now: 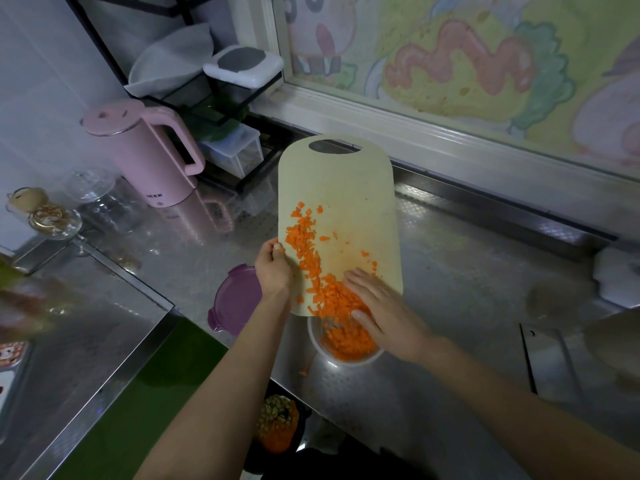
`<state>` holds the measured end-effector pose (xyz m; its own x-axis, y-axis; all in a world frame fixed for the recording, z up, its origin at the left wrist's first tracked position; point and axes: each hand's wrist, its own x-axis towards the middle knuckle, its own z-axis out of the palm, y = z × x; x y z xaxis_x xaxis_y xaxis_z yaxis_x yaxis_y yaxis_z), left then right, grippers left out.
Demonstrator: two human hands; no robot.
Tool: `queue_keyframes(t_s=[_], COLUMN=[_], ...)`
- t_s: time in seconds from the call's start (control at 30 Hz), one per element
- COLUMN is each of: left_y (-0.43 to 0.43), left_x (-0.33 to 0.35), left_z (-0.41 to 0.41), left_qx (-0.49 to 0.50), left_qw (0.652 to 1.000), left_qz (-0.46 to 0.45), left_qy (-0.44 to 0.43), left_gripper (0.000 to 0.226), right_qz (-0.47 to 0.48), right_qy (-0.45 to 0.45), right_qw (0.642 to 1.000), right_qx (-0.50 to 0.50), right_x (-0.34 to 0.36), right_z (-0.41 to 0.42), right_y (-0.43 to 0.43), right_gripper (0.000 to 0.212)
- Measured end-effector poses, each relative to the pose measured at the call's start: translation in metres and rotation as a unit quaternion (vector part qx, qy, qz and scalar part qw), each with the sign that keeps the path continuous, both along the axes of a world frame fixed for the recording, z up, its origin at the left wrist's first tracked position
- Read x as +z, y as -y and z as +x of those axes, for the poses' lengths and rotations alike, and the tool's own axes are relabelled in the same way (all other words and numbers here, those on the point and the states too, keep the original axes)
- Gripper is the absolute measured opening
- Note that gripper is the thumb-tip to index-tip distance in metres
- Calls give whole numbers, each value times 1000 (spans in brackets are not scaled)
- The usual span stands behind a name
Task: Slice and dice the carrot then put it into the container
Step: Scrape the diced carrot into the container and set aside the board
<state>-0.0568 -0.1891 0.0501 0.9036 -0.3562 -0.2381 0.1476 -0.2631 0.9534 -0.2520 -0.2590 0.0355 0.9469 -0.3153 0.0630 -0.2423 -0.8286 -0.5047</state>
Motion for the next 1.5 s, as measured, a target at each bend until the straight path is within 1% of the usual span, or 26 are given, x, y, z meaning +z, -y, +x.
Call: queue_keyframes(t_s=[0.07,0.1,0.17,0.27,0.33,0.4,0.47,0.67,0.77,0.87,1.03,1.1,1.2,1.3,1.37,1.5], left_y=[-1,-2,-4,-4,-2,0,1,1,2,5,9,10,9,6,4,2], left_x=[-1,-1,-2,-2,-3,-3,-2,-3,-2,0,1,3,2,1,2,6], left_z=[2,3,2,-1,-4,-6,-7,-3,-4,-3,-4,-5,-7,-10,-13,-22], left_qx=[3,3,0,0,0,0,1,2,6,-2,-19,-22,-26,-37,-48,-65], left_qw=[1000,1000,1000,1000,1000,1000,1000,1000,1000,1000,999,999,999,998,997,996], left_qz=[1,0,-3,-7,-6,-9,-12,-6,-10,-15,-22,-27,-34,-41,-51,-65], left_qy=[6,8,9,5,-4,-10,-10,-2,6,11,25,28,32,29,27,19], left_gripper=[23,23,24,23,24,24,24,23,22,23,23,23,23,24,26,29], right_qz=[-6,-5,-5,17,28,19,-15,-128,-116,-161,-118,-115,-93,-103,-118,-125], right_qy=[66,78,64,41,24,4,1,-13,-19,3,46,84,126,103,74,19], right_qw=[996,994,990,989,992,996,999,992,992,984,987,985,987,989,989,991], right_qx=[-53,-82,-124,-140,-121,-84,-51,-4,43,79,102,92,22,-34,-44,-51], right_x=[-2,-3,-8,-12,-9,-5,-4,-12,-21,-25,-20,-12,11,36,50,58], right_z=[2,2,3,9,19,29,35,28,16,1,-10,-5,14,37,51,72], right_y=[10,16,23,18,8,-3,-10,-12,-19,-26,-23,-19,-7,10,23,42], right_gripper=[61,62,72,84,85,81,76,56,50,45,33,29,33,45,50,54])
